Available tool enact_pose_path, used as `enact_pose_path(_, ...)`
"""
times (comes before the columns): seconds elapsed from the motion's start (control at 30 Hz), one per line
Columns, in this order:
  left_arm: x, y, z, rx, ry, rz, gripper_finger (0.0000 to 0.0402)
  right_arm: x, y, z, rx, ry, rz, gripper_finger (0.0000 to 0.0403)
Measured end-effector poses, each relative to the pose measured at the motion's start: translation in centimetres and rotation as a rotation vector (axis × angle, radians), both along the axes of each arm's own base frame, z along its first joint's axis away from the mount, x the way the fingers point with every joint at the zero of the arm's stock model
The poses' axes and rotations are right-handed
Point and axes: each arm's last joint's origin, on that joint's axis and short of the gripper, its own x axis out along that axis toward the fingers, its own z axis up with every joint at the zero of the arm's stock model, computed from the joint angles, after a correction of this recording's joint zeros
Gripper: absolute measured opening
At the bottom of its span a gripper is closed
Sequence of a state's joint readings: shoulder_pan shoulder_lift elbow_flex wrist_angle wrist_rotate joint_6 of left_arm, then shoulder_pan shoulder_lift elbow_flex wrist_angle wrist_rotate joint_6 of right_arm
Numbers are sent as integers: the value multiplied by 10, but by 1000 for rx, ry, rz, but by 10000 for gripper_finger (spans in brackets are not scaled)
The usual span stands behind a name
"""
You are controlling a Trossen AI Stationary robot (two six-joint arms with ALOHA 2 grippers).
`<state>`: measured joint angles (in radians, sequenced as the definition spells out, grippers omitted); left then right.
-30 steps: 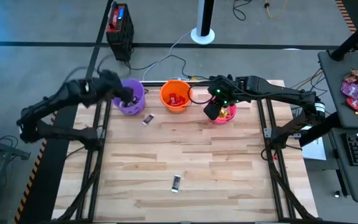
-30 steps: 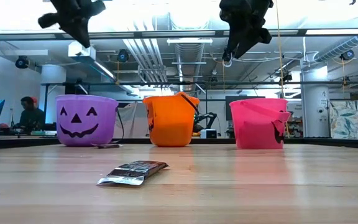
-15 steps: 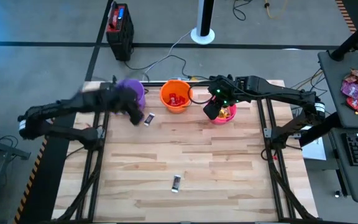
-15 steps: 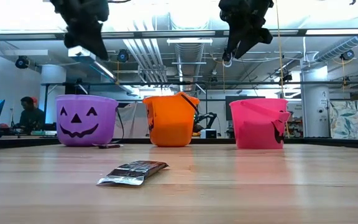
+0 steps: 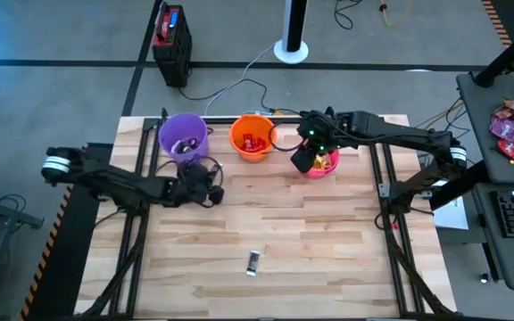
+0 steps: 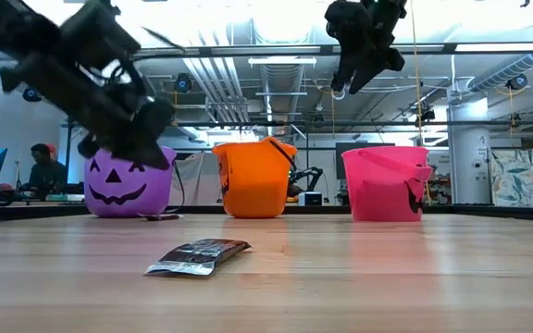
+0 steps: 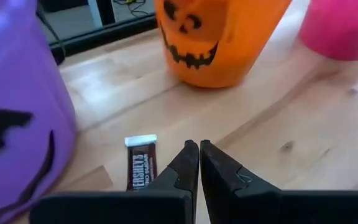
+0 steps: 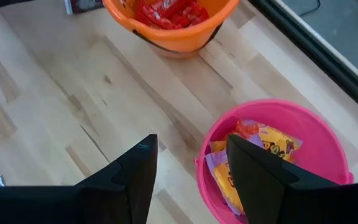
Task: Sort candy by brand, put in halloween buckets
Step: Put the black candy into the violet bucket
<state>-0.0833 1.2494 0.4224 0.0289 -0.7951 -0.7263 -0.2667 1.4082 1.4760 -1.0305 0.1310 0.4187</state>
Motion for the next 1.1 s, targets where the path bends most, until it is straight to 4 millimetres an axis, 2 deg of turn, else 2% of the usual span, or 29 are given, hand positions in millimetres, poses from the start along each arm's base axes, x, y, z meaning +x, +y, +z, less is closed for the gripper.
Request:
enact_pose_path(0.17,0,1,-29,14,41,6,0,-1,0,-8,15,27,-12,185)
enact_pose_path(0.33,5,3,-42,16,58,15,0,-1,0,-10,12,33,-4,185)
enact_pose_path(0.53,10,14,-50,14,96,73,0,-1,0,-10,10,34,-3,185)
enact_pose_path(0.67,16,24,-47,13,73,118,0,-1,0,-10,9,35,-2,185)
enact_pose_path(0.83,16,34,-53,3,107,158,0,-1,0,-10,10,35,-2,185)
enact_pose_path(1.1,20,29,-62,-115,108,72,0,-1,0,-10,10,36,-2,185)
